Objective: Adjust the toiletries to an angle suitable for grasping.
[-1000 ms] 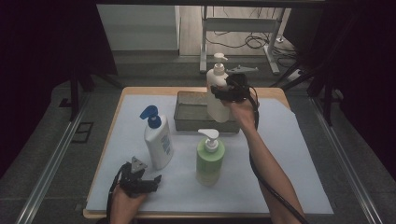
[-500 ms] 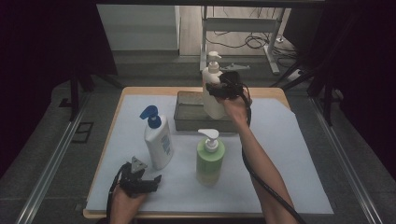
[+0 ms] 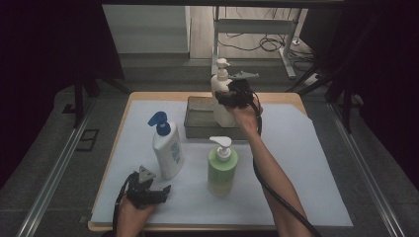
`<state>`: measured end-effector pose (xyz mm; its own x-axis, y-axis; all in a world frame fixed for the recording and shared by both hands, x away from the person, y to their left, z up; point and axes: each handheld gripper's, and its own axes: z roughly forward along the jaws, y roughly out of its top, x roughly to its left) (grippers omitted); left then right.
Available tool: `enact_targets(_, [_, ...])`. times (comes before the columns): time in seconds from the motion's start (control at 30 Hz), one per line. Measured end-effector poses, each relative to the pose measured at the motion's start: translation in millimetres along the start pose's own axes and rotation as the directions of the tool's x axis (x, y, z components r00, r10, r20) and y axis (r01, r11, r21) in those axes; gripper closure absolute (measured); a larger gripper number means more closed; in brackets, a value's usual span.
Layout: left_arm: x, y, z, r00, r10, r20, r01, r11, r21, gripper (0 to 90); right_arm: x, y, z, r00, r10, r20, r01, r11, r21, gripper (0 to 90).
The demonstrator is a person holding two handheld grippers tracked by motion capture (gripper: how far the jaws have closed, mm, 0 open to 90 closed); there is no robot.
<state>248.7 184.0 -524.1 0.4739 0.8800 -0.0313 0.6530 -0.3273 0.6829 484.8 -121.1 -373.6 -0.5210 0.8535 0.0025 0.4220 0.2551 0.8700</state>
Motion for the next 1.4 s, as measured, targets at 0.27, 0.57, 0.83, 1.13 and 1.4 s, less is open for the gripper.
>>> enact_targets(0.27, [0.0, 0.0, 0.0, 1.0000, 0.000, 0.000, 0.000, 1.0000, 0.001, 12.0, -0.5, -8.2, -0.3, 0.9999, 0.010, -0.007, -0.010, 1.000, 0.010, 37.5])
enact_targets(0.57, [0.1, 0.0, -0.1, 1.0000, 0.002, 0.000, -0.002, 1.0000, 0.002, 12.0, -1.4, -13.7, -2.0, 1.0000, 0.002, -0.006, -0.002, 1.000, 0.027, 37.4])
enact_targets(0.83, [-0.1, 0.0, 0.1, 1.0000, -0.002, 0.001, 0.002, 1.0000, -0.001, 12.0, -1.2, -18.9, -4.2, 1.0000, -0.001, -0.009, 0.001, 0.999, 0.044, 37.4])
enact_targets(1.13, [-0.1, 0.0, 0.1, 1.0000, -0.002, 0.001, 0.002, 1.0000, -0.001, 12.0, -2.1, -28.1, -4.6, 0.9999, 0.005, -0.013, -0.004, 0.997, 0.075, 37.3])
enact_targets(1.4, [-0.1, 0.0, 0.1, 1.0000, -0.002, 0.000, 0.002, 1.0000, -0.001, 12.0, -0.4, -38.2, -2.2, 0.9999, -0.004, -0.014, 0.005, 0.996, 0.093, 37.3])
